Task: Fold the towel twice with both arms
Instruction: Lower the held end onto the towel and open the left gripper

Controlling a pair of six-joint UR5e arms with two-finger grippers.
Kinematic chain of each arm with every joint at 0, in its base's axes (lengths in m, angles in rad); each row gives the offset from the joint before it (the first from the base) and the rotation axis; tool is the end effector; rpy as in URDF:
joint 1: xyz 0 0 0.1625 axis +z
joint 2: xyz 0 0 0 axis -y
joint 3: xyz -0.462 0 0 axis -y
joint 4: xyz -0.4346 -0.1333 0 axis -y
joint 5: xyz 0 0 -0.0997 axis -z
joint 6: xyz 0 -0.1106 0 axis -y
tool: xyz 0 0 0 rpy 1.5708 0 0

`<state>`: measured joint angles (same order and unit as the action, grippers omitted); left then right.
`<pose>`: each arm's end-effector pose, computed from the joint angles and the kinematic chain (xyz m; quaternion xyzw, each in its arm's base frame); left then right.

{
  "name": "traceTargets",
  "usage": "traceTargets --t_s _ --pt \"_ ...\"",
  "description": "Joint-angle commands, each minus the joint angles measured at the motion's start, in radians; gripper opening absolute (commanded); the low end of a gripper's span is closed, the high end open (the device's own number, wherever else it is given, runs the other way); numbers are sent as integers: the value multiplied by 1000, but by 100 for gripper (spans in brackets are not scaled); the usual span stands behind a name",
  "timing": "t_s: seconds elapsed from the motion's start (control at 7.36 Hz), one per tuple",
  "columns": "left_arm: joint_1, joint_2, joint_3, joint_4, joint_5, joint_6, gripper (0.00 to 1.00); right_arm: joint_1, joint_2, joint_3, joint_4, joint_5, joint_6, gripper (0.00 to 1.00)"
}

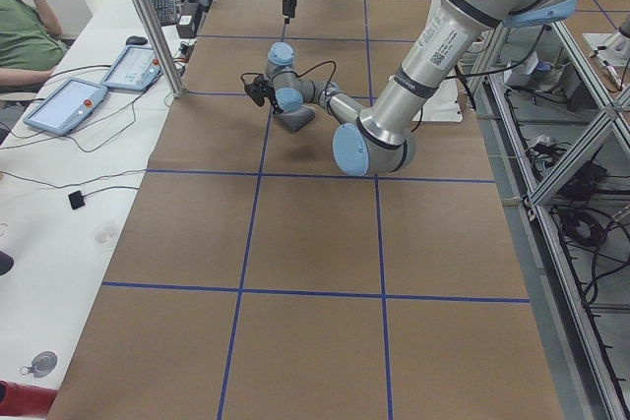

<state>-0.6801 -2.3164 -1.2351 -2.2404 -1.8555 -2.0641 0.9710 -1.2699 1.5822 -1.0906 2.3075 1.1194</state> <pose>0.5987 -0.6157 0.2909 -0.0737 0.5179 -0.4094 0.7475 -0.3345 -0.5936 0.4567 -0.0166 -0.4896 0.0868 0.8675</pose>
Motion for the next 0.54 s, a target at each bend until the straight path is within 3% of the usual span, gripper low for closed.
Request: traceTargets --t_s 0.0,0.41 --pt "5 -1 16 -1 -2 2 99 0 -2 -1 0 0 -1 100" --pt "13 -1 16 -1 -2 2 99 0 -5 -1 0 -2 -3 100"
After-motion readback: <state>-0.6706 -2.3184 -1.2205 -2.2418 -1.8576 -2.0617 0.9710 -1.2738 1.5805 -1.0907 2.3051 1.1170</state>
